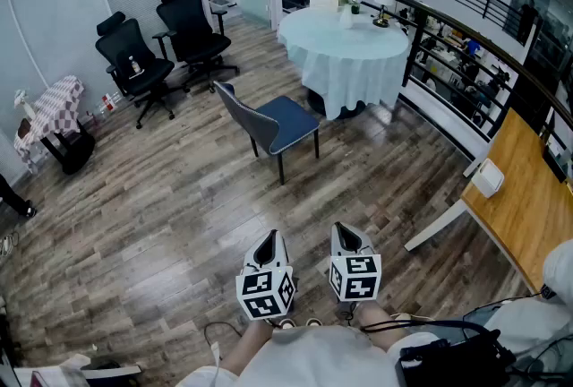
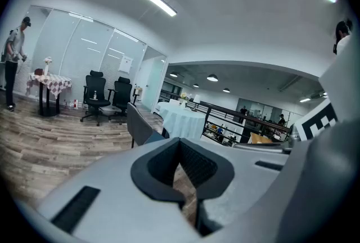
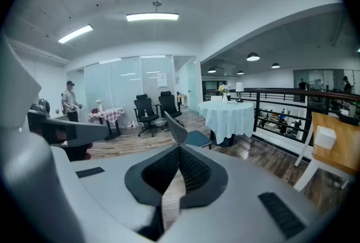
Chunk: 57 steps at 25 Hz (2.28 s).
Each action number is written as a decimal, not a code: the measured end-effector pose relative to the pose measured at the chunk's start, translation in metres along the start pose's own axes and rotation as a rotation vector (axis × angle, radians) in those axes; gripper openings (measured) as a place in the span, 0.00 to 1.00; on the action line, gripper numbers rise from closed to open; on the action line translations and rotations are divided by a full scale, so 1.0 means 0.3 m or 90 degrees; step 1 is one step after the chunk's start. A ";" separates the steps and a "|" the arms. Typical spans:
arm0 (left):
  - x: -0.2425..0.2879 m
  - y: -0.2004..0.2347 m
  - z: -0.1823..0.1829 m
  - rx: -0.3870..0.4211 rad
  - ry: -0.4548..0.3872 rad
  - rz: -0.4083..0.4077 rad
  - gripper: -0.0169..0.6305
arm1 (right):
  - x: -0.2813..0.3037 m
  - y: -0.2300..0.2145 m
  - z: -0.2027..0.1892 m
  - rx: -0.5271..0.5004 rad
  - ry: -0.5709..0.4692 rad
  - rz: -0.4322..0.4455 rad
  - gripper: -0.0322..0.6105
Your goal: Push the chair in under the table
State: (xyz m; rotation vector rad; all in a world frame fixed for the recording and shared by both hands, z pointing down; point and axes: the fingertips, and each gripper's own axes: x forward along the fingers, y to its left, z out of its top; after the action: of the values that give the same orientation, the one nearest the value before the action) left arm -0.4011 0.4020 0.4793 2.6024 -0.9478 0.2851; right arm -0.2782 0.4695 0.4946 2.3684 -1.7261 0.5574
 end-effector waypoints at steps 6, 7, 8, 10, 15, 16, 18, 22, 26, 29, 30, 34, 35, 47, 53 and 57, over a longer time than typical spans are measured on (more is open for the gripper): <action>0.020 0.035 -0.004 -0.006 0.004 0.002 0.03 | 0.022 -0.004 0.012 -0.002 -0.005 -0.011 0.08; 0.025 0.038 0.002 -0.006 0.004 0.001 0.03 | 0.025 -0.005 0.016 -0.001 -0.006 -0.012 0.08; 0.030 0.040 0.007 -0.006 0.002 0.001 0.03 | 0.028 -0.007 0.019 -0.001 -0.006 -0.013 0.08; 0.039 0.042 0.016 -0.006 0.000 -0.003 0.03 | 0.035 -0.006 0.020 0.003 -0.005 -0.013 0.08; 0.051 0.063 0.026 -0.003 0.004 -0.014 0.03 | 0.052 0.004 0.024 0.032 -0.012 -0.026 0.08; 0.052 0.071 0.025 -0.002 0.006 -0.017 0.03 | 0.055 0.008 0.023 0.034 -0.011 -0.029 0.08; 0.059 0.089 0.023 -0.001 0.011 -0.022 0.03 | 0.066 0.016 0.017 0.037 -0.006 -0.037 0.08; 0.087 0.128 0.017 0.004 0.024 -0.033 0.03 | 0.088 0.022 0.000 0.054 -0.001 -0.055 0.08; 0.127 0.167 0.017 0.011 0.033 -0.039 0.03 | 0.112 0.017 -0.027 0.065 0.013 -0.072 0.08; 0.155 0.181 0.015 0.015 0.042 -0.043 0.03 | 0.128 -0.004 -0.050 0.077 0.024 -0.086 0.08; 0.166 0.183 0.017 0.018 0.042 -0.045 0.03 | 0.136 -0.015 -0.052 0.082 0.024 -0.090 0.08; 0.237 0.188 0.031 0.032 0.040 -0.044 0.03 | 0.204 -0.075 -0.038 0.095 0.019 -0.102 0.08; 0.260 0.190 0.032 0.034 0.041 -0.043 0.03 | 0.226 -0.093 -0.034 0.097 0.019 -0.103 0.08; 0.624 0.189 0.161 0.029 0.036 -0.003 0.03 | 0.559 -0.285 0.150 0.072 0.023 -0.054 0.08; 0.804 0.138 0.201 0.022 0.040 0.000 0.03 | 0.684 -0.404 0.214 0.060 0.034 -0.044 0.08; 0.896 0.100 0.226 0.031 0.043 0.001 0.03 | 0.754 -0.486 0.244 0.065 0.041 -0.046 0.08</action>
State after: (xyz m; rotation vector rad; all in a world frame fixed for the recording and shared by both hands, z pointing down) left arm -0.2132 0.1978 0.5070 2.6181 -0.9297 0.3985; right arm -0.0660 0.2916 0.5278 2.4413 -1.6155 0.7184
